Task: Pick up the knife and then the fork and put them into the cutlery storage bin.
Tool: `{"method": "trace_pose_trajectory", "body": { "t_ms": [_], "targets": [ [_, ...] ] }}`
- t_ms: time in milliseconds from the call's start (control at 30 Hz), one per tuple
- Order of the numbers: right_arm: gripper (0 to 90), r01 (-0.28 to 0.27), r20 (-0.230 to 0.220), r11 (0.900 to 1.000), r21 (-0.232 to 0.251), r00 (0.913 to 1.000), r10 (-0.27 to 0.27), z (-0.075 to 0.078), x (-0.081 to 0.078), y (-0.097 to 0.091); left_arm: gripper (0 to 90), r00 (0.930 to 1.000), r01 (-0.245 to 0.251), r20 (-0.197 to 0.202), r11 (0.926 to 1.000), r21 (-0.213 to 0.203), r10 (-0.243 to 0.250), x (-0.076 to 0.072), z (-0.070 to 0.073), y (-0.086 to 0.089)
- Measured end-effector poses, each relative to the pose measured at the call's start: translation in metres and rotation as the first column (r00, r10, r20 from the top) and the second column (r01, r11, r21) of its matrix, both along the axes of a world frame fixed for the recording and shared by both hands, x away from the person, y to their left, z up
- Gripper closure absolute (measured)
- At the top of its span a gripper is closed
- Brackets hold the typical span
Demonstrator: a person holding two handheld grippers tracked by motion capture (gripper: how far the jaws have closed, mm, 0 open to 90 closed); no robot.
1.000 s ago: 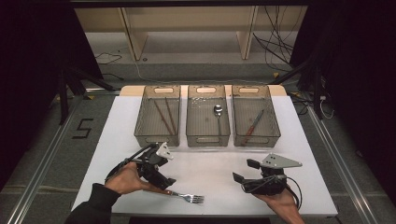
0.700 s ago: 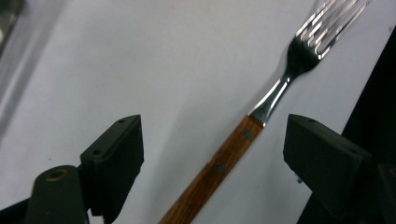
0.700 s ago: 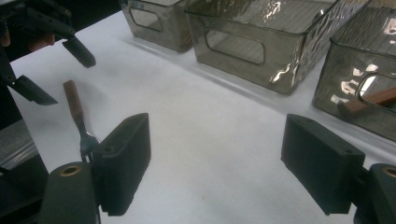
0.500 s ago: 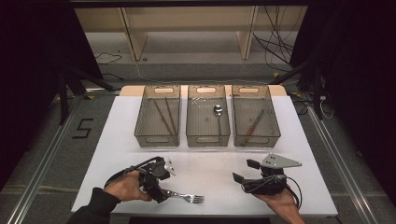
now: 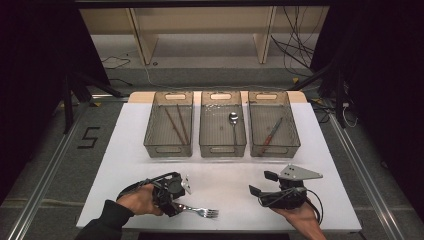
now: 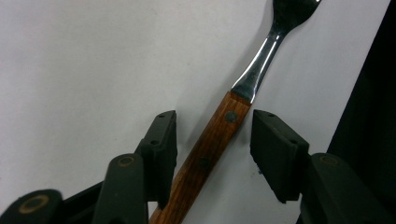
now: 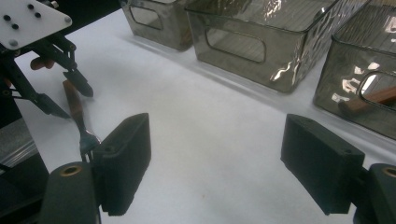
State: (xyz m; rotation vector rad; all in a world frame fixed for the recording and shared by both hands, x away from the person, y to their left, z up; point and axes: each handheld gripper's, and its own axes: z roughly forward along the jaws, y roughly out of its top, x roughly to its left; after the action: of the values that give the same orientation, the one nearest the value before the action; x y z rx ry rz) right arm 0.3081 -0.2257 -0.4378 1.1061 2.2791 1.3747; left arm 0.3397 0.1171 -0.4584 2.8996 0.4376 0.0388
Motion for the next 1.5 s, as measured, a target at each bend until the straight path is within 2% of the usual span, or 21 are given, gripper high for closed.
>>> {"method": "trace_pose_trajectory", "body": {
  "t_ms": [167,300,467,767,967,1100,1233,1400,1467,1500],
  "targets": [
    [25.0,-0.001,-0.003,1.0000,0.000,1.0000,0.001,0.000,0.000,0.000,59.1,0.9998,0.017,-0.004,0.9996,0.021,-0.017,0.001,-0.002,-0.001],
    [25.0,-0.001,-0.004,1.0000,-0.002,1.0000,0.001,0.000,0.000,0.001,61.6,0.9997,0.023,-0.010,0.9994,0.027,-0.023,0.002,-0.001,-0.001],
    [25.0,-0.002,-0.005,1.0000,-0.006,1.0000,0.002,0.000,0.000,0.001,65.6,0.9982,0.061,-0.006,0.9974,0.039,-0.060,0.001,-0.001,-0.002],
    [25.0,-0.001,-0.008,1.0000,-0.006,1.0000,0.001,-0.001,0.000,0.000,73.5,0.9925,0.123,-0.002,0.9919,0.033,-0.123,-0.003,-0.001,-0.002],
    [25.0,0.000,-0.009,1.0000,-0.006,1.0000,0.000,-0.001,0.000,0.000,75.9,0.9908,0.136,-0.004,0.9905,0.021,-0.136,-0.003,-0.001,-0.001],
    [25.1,-0.001,-0.010,1.0000,-0.007,0.9999,0.001,-0.001,0.000,0.000,76.3,0.9927,0.121,-0.004,0.9926,0.011,-0.121,-0.002,-0.001,0.000],
    [25.0,0.000,-0.009,1.0000,-0.004,1.0000,0.000,-0.001,0.000,0.000,76.4,0.9975,0.067,0.021,0.9978,-0.001,-0.067,0.003,0.001,0.002],
    [25.0,0.000,-0.009,1.0000,-0.003,1.0000,0.000,-0.001,0.000,0.000,76.4,0.9978,0.003,0.066,0.9986,-0.053,0.000,0.009,0.010,0.005],
    [25.0,0.000,-0.008,1.0000,-0.001,1.0000,0.000,-0.001,0.000,0.000,76.4,0.9970,-0.038,0.064,0.9953,-0.089,0.044,0.012,0.014,0.005],
    [25.0,0.000,-0.008,1.0000,-0.001,1.0000,0.000,-0.001,0.000,0.000,76.4,0.9967,-0.042,0.065,0.9947,-0.093,0.048,0.013,0.016,0.006]
  ]
}}
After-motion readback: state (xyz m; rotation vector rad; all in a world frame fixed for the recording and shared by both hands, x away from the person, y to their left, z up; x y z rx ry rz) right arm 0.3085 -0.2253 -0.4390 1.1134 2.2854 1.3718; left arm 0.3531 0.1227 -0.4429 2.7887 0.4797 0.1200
